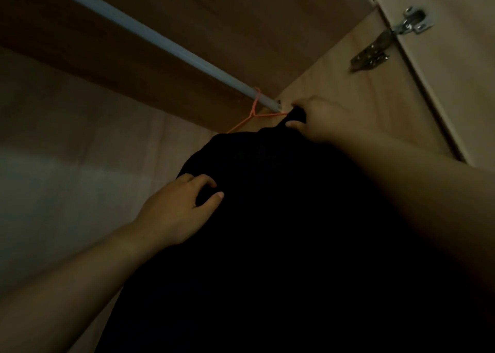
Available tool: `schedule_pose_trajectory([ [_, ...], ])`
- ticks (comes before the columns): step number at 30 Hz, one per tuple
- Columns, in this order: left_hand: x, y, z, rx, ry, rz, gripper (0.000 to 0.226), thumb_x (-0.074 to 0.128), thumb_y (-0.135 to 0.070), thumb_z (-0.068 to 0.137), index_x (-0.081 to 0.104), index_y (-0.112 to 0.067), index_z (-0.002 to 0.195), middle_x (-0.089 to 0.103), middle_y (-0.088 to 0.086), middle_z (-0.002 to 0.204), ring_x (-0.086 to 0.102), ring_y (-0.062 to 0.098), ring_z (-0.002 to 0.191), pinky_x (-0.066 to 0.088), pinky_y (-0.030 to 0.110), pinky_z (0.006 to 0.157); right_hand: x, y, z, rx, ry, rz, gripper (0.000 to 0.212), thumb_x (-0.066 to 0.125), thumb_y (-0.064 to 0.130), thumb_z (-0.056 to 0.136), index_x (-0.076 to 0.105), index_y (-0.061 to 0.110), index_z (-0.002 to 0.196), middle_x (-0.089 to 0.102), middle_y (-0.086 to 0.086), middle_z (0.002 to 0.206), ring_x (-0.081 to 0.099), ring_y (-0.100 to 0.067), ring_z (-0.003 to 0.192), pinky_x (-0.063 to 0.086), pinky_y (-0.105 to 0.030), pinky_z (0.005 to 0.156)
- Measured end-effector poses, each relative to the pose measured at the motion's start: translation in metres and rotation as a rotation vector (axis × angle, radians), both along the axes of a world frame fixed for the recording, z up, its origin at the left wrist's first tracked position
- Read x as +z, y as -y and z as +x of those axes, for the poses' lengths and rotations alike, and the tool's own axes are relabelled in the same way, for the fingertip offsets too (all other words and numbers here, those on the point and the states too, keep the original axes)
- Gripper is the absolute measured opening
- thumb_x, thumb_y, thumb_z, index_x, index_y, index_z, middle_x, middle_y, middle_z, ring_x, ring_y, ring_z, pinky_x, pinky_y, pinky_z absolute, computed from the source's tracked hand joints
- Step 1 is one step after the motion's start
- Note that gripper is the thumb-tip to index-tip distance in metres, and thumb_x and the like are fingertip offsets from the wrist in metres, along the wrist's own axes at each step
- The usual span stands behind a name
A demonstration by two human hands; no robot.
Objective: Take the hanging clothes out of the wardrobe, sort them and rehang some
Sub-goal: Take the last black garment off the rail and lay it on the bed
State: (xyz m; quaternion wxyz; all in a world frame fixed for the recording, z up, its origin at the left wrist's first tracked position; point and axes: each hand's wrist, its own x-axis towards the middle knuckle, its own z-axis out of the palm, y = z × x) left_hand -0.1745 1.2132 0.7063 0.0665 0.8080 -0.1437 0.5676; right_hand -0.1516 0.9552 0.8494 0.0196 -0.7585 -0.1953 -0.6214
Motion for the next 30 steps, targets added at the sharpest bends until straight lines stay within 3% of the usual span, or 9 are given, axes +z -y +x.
schedule_pose_trajectory([
  [5,0.006,-0.019,0.024,-0.019,0.057,-0.036,0.066,0.024,-0.074,0.07,0.053,-0.034,0.115,0.055,-0.007,0.11,0.055,0.01,0.096,0.047,0.036,0.084,0.029,-0.005,0.017,0.094,-0.06,0.131,0.034,0.051,0.02,0.095,0.056,0.001,0.122,0.056,-0.016,0.122,0.052,-0.029,0.111,0.033,-0.02,0.064],
  [8,0.011,-0.028,0.034,0.01,0.08,-0.049,0.068,0.021,-0.074,0.069,0.053,-0.034,0.113,0.056,-0.005,0.109,0.056,0.012,0.096,0.048,0.036,0.082,0.039,0.0,0.019,0.189,-0.109,0.162,0.03,0.045,0.009,0.097,0.054,-0.004,0.122,0.054,-0.017,0.122,0.049,-0.029,0.111,0.037,-0.01,0.067],
  [13,0.024,-0.028,0.023,-0.088,0.147,-0.128,0.052,0.035,-0.062,0.077,0.057,-0.029,0.11,0.06,0.001,0.105,0.057,0.016,0.093,0.046,0.034,0.08,0.044,0.014,-0.012,0.285,0.192,0.291,0.022,0.053,0.02,0.094,0.065,0.018,0.112,0.06,-0.004,0.12,0.052,-0.02,0.111,0.037,-0.023,0.08],
  [16,0.02,-0.029,0.005,-0.092,0.233,-0.108,0.052,0.034,-0.06,0.08,0.055,-0.029,0.115,0.057,0.001,0.11,0.054,0.016,0.097,0.042,0.032,0.079,0.036,0.015,-0.011,0.363,0.2,0.317,0.016,0.057,0.023,0.091,0.067,0.021,0.105,0.062,-0.002,0.112,0.055,-0.02,0.107,0.046,-0.032,0.088],
  [20,-0.01,-0.036,-0.02,0.031,0.34,-0.064,0.055,0.03,-0.06,0.082,0.052,-0.027,0.12,0.053,0.002,0.12,0.051,0.02,0.109,0.038,0.031,0.082,-0.028,-0.004,0.003,0.587,0.112,0.364,0.026,0.058,0.027,0.091,0.063,0.016,0.113,0.057,0.003,0.108,0.052,-0.016,0.107,0.04,-0.029,0.094],
  [24,-0.049,-0.043,-0.038,0.122,0.404,-0.069,0.055,0.03,-0.053,0.085,0.051,-0.021,0.125,0.05,0.01,0.123,0.046,0.028,0.115,0.035,0.035,0.092,-0.126,-0.025,-0.005,0.787,0.112,0.251,0.014,0.062,0.015,0.088,0.068,0.026,0.096,0.058,0.015,0.085,0.054,0.001,0.086,0.036,-0.004,0.076],
  [26,-0.069,-0.05,-0.045,0.155,0.371,-0.1,0.056,0.03,-0.052,0.086,0.048,-0.022,0.129,0.045,0.012,0.13,0.041,0.03,0.12,0.033,0.038,0.098,-0.17,-0.029,-0.013,0.866,0.07,0.255,0.024,0.063,0.014,0.087,0.062,0.038,0.086,0.056,0.027,0.077,0.054,0.013,0.075,0.034,0.003,0.072],
  [28,-0.091,-0.055,-0.053,0.173,0.275,-0.093,0.058,0.026,-0.055,0.087,0.044,-0.026,0.133,0.043,0.011,0.135,0.04,0.03,0.123,0.033,0.042,0.099,-0.207,-0.028,-0.023,0.891,0.047,0.256,0.024,0.063,0.013,0.086,0.061,0.037,0.088,0.054,0.031,0.079,0.052,0.021,0.076,0.034,0.003,0.074],
  [30,-0.114,-0.059,-0.063,0.148,0.157,-0.037,0.055,0.022,-0.058,0.087,0.045,-0.03,0.128,0.054,0.006,0.123,0.052,0.028,0.11,0.042,0.04,0.089,-0.239,-0.022,-0.034,0.869,-0.006,0.252,0.019,0.064,0.013,0.086,0.065,0.031,0.093,0.055,0.028,0.083,0.052,0.018,0.08,0.034,0.002,0.075],
])
